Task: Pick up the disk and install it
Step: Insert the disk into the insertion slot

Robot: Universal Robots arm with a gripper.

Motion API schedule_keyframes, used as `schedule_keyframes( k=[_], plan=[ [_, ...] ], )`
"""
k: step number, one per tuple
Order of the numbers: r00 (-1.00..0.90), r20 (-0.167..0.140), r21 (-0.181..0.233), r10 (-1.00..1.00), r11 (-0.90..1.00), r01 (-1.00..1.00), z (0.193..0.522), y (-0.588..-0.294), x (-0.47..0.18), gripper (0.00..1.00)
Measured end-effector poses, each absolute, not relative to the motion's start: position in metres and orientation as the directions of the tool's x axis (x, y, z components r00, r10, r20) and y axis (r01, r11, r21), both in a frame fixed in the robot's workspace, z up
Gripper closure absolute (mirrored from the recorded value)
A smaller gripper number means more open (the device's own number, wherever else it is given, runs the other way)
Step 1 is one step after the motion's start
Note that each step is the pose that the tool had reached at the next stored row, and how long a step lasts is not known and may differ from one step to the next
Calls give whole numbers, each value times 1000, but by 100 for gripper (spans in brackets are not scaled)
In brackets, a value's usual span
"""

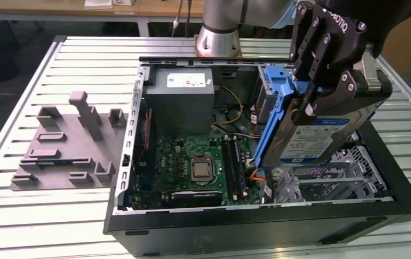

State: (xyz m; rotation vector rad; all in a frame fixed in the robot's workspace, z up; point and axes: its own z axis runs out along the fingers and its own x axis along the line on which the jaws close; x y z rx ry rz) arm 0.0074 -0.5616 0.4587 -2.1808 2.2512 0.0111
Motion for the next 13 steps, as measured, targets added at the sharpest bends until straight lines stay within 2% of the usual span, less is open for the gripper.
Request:
schedule_keyframes(
  k=[13],
  plan=[
    [-32, -10, 0, -999, 32, -1000, 457, -566, 13, 64]
  ],
)
